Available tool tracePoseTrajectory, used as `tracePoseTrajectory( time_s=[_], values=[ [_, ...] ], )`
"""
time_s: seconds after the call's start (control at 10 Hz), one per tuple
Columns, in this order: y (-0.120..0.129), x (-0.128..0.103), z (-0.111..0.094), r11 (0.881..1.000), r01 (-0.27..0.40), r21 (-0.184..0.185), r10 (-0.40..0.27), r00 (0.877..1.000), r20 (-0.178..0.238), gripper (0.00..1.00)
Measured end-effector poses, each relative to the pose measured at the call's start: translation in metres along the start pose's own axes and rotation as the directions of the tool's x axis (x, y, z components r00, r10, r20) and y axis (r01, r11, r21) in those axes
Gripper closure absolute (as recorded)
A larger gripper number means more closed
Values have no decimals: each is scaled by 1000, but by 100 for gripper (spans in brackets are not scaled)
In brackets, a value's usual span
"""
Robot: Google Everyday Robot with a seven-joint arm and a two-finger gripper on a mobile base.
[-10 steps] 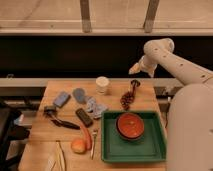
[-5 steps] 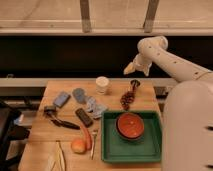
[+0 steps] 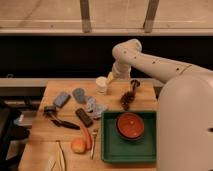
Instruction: Place apple in metal cup
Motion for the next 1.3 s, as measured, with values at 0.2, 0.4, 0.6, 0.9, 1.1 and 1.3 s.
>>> tracePoseTrajectory(
  time_s=[0.2, 0.4, 0.6, 0.9, 1.1, 1.3],
  values=[
    [28, 41, -4, 996, 86, 2, -85, 995, -53, 20],
    [40, 71, -10, 986, 169, 5, -168, 982, -91, 20],
    [42, 76, -11, 983, 186, 5, -184, 978, -97, 20],
    [43, 75, -10, 981, 195, 4, -193, 976, -97, 20],
    [63, 82, -2, 964, 264, -19, -264, 957, -120, 20],
    [84, 103, 4, 949, 309, -57, -314, 940, -131, 20]
  ],
)
